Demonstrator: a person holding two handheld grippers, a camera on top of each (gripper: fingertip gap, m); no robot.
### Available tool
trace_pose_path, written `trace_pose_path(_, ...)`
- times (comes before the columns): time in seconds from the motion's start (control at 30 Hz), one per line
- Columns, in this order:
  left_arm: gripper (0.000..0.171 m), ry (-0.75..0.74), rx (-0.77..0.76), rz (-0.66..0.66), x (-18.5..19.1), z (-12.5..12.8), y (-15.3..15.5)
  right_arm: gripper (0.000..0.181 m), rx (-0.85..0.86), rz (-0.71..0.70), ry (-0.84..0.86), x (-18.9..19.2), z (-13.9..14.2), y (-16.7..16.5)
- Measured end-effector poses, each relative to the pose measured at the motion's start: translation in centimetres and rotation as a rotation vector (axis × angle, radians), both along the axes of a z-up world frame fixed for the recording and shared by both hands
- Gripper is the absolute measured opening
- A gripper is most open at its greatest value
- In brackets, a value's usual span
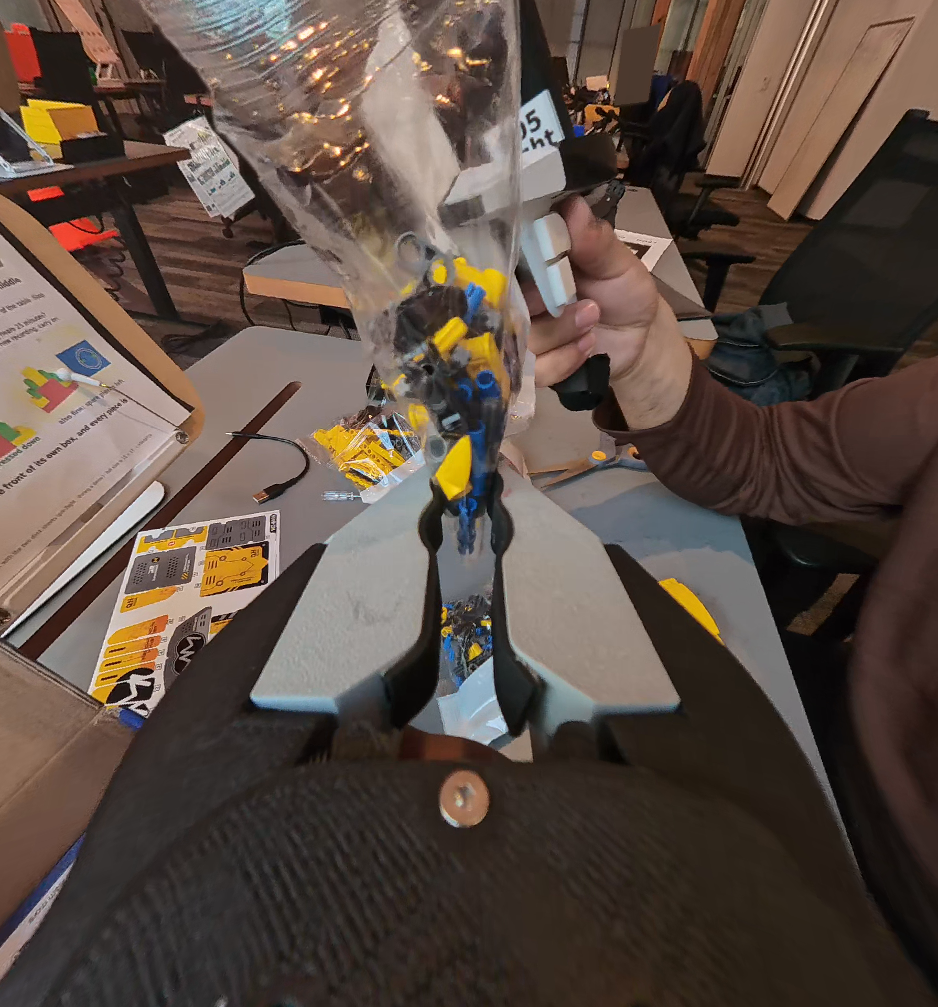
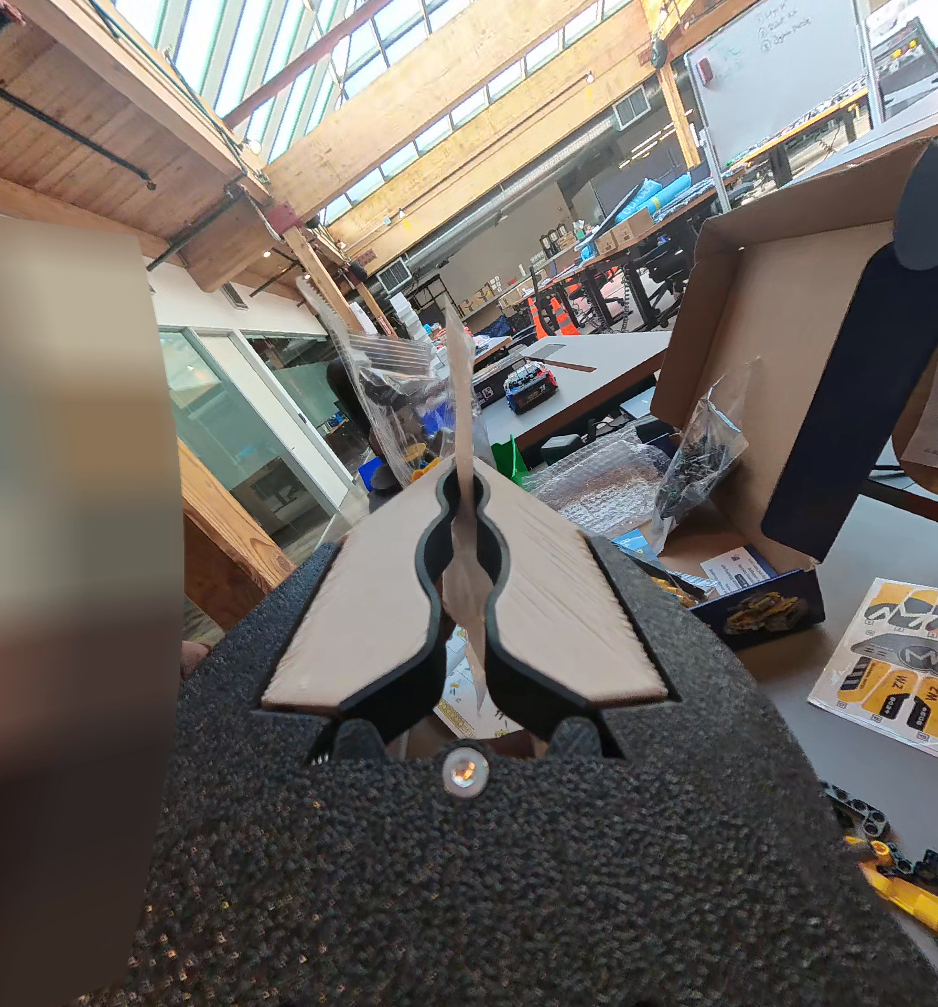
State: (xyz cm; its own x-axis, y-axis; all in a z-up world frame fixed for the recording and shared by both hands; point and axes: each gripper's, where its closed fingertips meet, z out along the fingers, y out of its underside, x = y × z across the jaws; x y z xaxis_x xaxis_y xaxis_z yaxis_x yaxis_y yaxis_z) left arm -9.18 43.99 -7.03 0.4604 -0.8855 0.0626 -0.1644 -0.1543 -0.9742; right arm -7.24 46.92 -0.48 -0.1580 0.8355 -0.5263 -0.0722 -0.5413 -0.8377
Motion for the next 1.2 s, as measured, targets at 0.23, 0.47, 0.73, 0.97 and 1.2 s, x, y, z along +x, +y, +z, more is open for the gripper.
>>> trace_pose_path(0.23, 0.026, -0.023, 0.027, -0.036, 0.4, 0.7, -0.9, 0.000, -0.022, -0.032, 0.022, 0.6, 0.4, 0.8)
trace_pose_path(0.47, 0.030, -0.031, 0.030, -0.049, 0.0, 0.9, -1.3, 0.000, -0.031, -0.041, 0.032, 0.7, 0.5, 1.1)
trace_pose_path(0.73, 0.019, -0.008, 0.058, -0.053, -0.1, 0.9, -1.6, 0.000, -0.046, -0.042, 0.021, 0.4, 0.0, 1.4)
trace_pose_path(0.97, 0.012, -0.025, 0.033, -0.038, -0.5, 1.0, -1.2, 0.000, -0.045, -0.050, 0.018, 0.3, 0.0, 1.5)
trace_pose_path(1.2, 0.014, -0.019, 0.030, -0.030, -0.5, 0.9, -1.1, 0.000, -0.045, -0.041, 0.025, 0.4, 0.1, 1.3)
